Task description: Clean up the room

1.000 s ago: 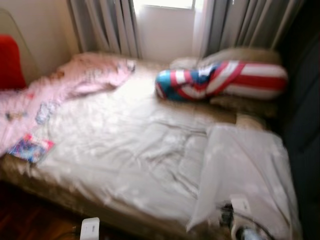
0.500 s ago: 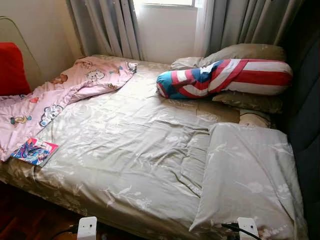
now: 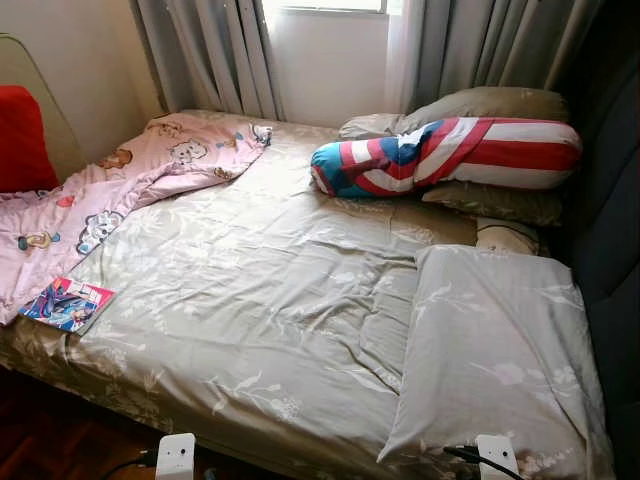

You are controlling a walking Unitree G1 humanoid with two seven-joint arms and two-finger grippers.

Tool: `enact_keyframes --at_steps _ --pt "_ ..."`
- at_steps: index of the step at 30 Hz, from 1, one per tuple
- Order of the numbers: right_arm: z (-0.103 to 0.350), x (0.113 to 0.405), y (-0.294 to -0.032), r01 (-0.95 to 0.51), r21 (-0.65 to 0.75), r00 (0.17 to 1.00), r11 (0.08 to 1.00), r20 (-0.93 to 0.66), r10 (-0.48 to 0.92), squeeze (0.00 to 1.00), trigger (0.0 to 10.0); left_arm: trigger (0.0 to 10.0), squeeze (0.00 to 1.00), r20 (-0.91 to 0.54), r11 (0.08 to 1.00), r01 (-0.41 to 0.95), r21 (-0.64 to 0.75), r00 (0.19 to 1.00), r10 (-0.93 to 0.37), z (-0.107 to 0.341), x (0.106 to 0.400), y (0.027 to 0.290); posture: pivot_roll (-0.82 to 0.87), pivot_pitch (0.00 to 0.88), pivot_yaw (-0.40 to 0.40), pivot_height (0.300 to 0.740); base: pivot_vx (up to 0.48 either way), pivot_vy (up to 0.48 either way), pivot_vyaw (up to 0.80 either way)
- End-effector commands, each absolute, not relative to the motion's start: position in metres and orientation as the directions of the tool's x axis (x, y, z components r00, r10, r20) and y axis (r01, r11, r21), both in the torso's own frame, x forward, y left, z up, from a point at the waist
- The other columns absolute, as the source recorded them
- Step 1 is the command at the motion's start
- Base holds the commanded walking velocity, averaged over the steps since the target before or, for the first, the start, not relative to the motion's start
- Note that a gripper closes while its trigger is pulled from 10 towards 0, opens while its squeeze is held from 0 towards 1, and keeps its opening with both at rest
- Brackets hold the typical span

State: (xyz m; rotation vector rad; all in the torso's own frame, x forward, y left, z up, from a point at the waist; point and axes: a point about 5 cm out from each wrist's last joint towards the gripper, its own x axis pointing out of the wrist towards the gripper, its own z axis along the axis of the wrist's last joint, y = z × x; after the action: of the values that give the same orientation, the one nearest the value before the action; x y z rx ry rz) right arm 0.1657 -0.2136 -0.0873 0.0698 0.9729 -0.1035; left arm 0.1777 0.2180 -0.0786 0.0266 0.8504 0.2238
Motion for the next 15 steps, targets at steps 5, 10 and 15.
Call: enact_keyframes --at_steps 5,10,15 --pt "-0.0868 0.1691 -0.2088 0.117 0.024 0.564 0.993 -0.825 -0.047 0.0 10.0 10.0 0.0 -0.756 0.977 -0.188 0.105 0.623 0.201 -0.0802 0.175 0.2185 -0.06 0.0 0.007 0.74 0.0 0.0 0.0" --pt "-0.0866 0.17 -0.2074 0.116 0.028 0.565 0.993 -0.824 -0.043 0.0 10.0 10.0 0.0 -0.757 0.977 -0.187 0.106 0.621 0.202 -0.0804 0.1746 0.2192 -0.06 0.0 0.01 0.74 0.0 0.0 0.0" --pt "-0.0866 0.1708 -0.206 0.123 0.033 0.567 0.992 -0.823 -0.043 0.0 10.0 10.0 0.0 -0.765 0.977 -0.184 0.107 0.612 0.199 -0.0816 0.172 0.2197 -0.07 0.0 0.015 0.74 0.0 0.0 0.0"
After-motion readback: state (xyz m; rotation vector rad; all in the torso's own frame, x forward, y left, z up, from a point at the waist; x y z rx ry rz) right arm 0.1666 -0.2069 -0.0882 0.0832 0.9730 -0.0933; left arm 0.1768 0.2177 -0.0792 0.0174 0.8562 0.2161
